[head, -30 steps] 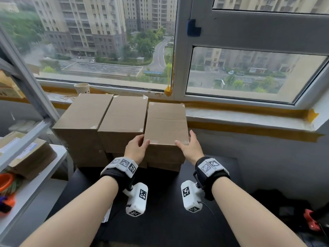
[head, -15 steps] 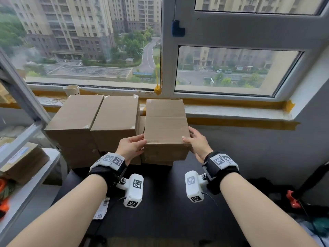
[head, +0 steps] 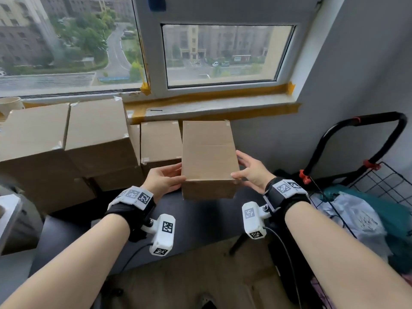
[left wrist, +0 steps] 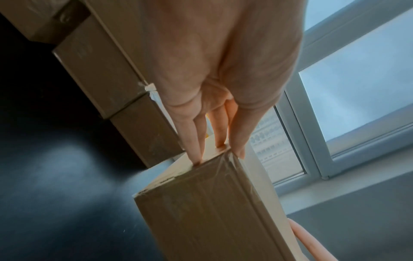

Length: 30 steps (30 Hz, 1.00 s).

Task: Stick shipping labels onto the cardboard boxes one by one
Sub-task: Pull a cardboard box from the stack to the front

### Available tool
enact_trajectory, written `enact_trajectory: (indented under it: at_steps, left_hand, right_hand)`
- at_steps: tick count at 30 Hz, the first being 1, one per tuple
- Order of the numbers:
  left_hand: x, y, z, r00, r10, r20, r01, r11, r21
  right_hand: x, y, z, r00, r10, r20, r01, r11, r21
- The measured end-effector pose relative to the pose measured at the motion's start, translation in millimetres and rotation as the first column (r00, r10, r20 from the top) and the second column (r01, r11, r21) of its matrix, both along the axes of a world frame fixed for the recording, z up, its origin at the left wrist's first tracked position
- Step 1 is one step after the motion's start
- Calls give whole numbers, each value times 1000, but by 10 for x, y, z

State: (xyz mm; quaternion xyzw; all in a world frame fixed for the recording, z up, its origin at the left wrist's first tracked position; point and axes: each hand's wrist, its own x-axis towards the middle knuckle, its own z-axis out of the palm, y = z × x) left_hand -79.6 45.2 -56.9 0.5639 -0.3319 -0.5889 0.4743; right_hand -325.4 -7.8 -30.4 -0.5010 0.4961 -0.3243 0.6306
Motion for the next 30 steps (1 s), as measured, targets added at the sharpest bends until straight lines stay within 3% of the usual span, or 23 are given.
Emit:
enact_trajectory:
  at_steps: [11, 19, 27, 30]
  left_hand:
    - [-422, 150, -464, 993, -93, 67, 87, 993, 84]
    - [-364, 112, -855, 994, 10, 110, -31, 982, 185]
    - [-307, -79, -970, 988, 71, 140, -97, 977, 192]
    - [-301, -115, -1002, 967, 37, 253, -81, 983, 165]
  right_hand:
    - [-479, 214, -487, 995, -96, 24, 93, 991, 95]
    - [-292, 25, -1121, 995, -60, -75, 71, 986, 153]
    - [-166, -186, -1248, 986, -77, -151, 94, 989, 113]
    - [-165, -209, -1204, 972, -31, -235, 55, 994, 96]
